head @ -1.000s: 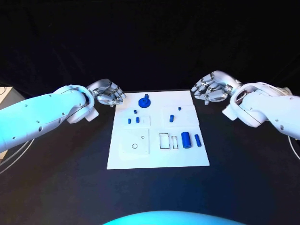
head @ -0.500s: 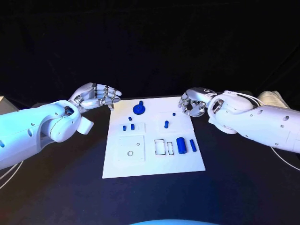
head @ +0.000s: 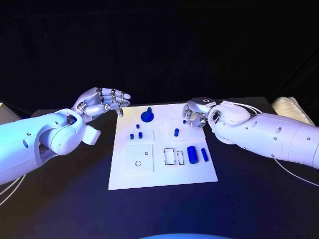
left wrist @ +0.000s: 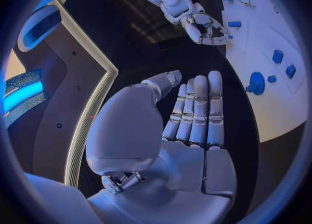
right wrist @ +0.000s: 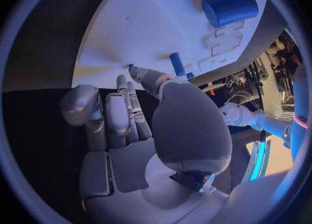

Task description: Assemble the parts on the task board

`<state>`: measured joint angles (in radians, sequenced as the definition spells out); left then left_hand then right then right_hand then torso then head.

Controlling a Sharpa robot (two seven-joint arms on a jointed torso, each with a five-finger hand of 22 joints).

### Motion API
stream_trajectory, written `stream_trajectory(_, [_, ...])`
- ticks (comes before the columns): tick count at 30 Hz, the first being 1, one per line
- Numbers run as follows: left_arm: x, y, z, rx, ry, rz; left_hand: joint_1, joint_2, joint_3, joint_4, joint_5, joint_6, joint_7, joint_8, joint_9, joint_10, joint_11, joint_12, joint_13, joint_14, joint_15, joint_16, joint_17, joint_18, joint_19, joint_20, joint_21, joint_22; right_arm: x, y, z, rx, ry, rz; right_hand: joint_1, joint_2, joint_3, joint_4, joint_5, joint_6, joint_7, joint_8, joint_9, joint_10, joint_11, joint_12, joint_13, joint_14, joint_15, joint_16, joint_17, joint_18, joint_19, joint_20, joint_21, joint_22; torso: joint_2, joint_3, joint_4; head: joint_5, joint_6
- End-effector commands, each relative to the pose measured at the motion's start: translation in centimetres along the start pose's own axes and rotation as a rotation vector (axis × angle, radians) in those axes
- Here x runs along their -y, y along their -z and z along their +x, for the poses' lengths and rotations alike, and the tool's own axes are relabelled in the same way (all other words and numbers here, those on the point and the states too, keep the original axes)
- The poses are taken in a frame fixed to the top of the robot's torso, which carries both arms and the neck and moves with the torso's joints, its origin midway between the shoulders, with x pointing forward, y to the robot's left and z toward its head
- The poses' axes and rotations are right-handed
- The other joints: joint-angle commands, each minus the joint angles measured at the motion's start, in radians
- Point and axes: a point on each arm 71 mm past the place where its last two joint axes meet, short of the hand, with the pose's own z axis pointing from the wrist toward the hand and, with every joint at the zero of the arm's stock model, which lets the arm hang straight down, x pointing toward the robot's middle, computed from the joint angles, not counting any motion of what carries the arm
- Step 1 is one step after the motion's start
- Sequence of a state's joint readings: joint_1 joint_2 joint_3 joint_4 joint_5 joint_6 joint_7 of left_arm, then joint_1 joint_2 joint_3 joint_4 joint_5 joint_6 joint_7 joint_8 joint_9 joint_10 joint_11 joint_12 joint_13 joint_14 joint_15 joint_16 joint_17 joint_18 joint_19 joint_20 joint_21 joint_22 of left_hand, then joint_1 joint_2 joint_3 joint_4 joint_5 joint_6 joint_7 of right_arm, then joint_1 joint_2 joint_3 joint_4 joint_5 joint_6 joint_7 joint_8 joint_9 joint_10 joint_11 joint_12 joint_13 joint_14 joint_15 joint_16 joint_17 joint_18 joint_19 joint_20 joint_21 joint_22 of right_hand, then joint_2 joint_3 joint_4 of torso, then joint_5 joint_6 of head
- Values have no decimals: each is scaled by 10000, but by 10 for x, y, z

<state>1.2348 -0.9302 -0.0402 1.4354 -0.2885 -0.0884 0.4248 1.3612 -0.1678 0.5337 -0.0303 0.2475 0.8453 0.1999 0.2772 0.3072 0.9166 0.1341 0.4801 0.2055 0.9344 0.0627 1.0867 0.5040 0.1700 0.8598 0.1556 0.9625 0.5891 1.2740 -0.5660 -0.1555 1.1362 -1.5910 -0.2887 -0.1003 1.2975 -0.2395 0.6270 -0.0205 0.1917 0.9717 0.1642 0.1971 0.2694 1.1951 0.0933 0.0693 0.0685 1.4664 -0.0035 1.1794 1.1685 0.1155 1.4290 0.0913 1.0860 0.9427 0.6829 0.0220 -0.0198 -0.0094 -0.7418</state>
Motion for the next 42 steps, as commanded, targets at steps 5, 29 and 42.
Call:
stream_trajectory(5, [3,0,5,-167,384,259,-94,2,-75,6,8,-94,-9,45,-20,-54,6,39,-20,97,6,-13,2,155,89,9,14,-15,-2,-3,8,-456,340,148,-82,-44,22,77,-64,0,-29,-6,53,-76,-12,-37,-3,578,44,145,37,-60,33,17,40,18,2,5,1,-14,-18])
stream_trajectory(29, [3,0,7,-176,452,183,-99,-3,-87,26,10,-150,19,32,-38,-95,25,29,-36,94,17,-24,0,152,126,12,-3,-34,-15,-11,22,-647,99,-17,-41,356,101,196,-26,523,-163,332,341,108,-127,88,119,414,-46,313,-82,-25,-109,-23,34,49,2,12,-21,67,-103])
stream_trajectory(42, [3,0,8,-182,453,95,-89,3,-83,25,10,-154,22,35,-40,-99,27,29,-39,95,18,-26,0,152,134,13,-7,-38,-13,-10,27,-950,338,97,407,816,394,-284,-231,1061,-419,878,837,663,-366,218,283,602,-215,1496,932,-252,180,-160,1160,1479,-9,13,-35,87,-174])
